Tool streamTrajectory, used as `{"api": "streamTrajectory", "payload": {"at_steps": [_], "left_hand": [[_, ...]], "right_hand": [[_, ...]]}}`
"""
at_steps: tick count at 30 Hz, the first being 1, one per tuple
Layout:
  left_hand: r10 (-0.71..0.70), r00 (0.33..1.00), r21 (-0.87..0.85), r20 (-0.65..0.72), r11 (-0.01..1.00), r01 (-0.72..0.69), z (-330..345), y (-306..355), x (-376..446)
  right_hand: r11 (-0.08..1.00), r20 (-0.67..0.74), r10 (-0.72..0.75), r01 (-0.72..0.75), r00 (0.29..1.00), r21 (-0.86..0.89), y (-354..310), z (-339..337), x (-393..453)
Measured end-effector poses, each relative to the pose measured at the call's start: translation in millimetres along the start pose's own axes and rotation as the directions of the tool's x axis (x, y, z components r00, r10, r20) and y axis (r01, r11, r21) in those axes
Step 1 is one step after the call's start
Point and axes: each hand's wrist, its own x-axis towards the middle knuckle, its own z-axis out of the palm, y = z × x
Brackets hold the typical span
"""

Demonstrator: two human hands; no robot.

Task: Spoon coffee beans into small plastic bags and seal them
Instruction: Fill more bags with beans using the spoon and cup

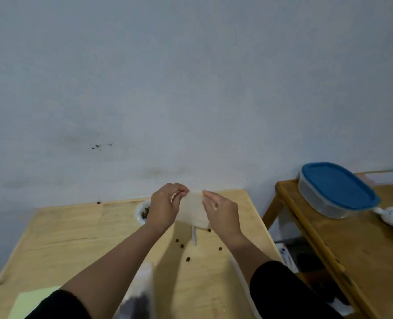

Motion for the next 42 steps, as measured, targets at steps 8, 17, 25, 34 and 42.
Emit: {"api": "streamTrajectory", "payload": {"at_steps": [8, 17, 25, 34, 42], "left_hand": [[-0.245, 0.962, -0.143, -0.117, 0.963, 0.228, -53, -15, -20], [-0.372, 0.928, -0.348, 0.007, 0.869, 0.35, -92, -37, -49], [-0.381, 0.924, -0.391, 0.032, 0.846, 0.363, -97, -35, -56], [-0.462, 0.886, -0.47, 0.052, 0.771, 0.43, -85, -12, -45], [-0.46, 0.888, -0.373, -0.015, 0.826, 0.422, -77, 0, -39]], "right_hand": [[0.961, -0.058, 0.109, -0.091, 0.992, 0.26, -60, 53, -18], [0.769, 0.185, 0.097, -0.191, 0.978, 0.61, -99, 90, -45], [0.792, 0.205, 0.098, -0.201, 0.974, 0.576, -97, 93, -44], [0.888, 0.155, 0.098, -0.157, 0.983, 0.433, -83, 78, -24], [0.953, 0.093, -0.027, -0.003, 0.995, 0.304, -80, 72, -20]]}}
